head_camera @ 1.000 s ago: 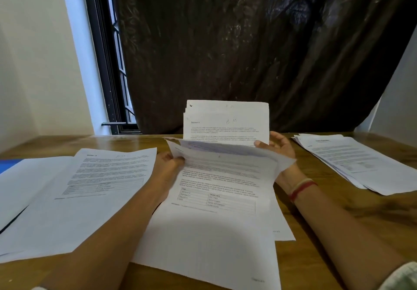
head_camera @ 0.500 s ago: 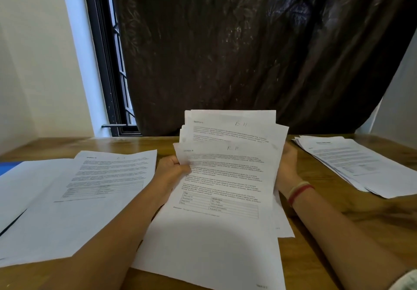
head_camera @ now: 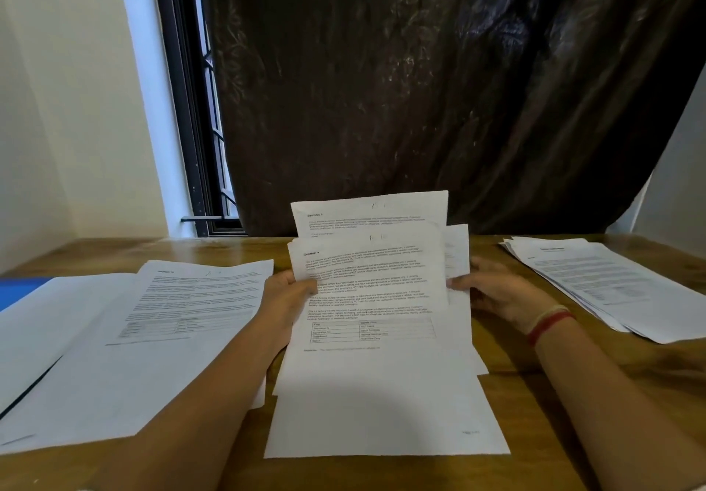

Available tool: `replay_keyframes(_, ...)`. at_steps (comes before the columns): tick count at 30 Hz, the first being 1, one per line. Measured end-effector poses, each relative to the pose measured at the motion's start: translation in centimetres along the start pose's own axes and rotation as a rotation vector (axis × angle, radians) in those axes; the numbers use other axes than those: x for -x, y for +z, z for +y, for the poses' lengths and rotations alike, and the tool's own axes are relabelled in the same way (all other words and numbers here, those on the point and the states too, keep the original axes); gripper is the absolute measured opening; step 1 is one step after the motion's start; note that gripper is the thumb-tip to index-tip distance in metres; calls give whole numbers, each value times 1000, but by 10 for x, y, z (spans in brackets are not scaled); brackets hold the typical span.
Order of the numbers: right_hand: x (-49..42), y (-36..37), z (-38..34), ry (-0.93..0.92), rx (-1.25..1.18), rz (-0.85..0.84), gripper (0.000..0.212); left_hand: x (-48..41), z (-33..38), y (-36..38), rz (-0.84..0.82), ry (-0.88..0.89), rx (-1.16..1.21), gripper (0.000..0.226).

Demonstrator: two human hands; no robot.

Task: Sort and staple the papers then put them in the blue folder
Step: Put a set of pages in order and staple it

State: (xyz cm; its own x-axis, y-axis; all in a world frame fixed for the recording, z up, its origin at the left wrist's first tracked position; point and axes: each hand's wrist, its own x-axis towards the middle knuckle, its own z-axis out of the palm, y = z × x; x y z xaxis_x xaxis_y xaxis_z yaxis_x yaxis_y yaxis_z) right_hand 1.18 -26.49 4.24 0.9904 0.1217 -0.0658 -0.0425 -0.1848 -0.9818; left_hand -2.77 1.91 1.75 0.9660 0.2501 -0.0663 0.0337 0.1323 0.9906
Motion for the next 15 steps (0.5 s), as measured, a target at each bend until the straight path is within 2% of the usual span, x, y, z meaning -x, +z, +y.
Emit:
replay_keyframes(2, -7, -4, 1, -58, 165, 264, 19, 0, 1, 2, 30, 12, -85, 17)
replay_keyframes(4, -11, -7, -5, -204, 333, 559, 15, 0, 1, 5, 59, 34, -158, 17)
replay_keyframes(8, 11, -5, -28, -559, 534, 893, 30, -5, -5, 7, 75, 63, -246, 17)
replay_keyframes(10, 23, -4, -44, -757, 466, 994, 32, -8, -6, 6, 69, 58, -259, 16)
replay_keyframes(12, 34, -5, -65, -917, 279, 1064, 27, -8, -5, 5, 57, 49, -275, 13)
replay_keyframes(15, 50, -17, -104, -974, -61, 1139, 20, -11, -5, 4, 39, 42, -276, 12)
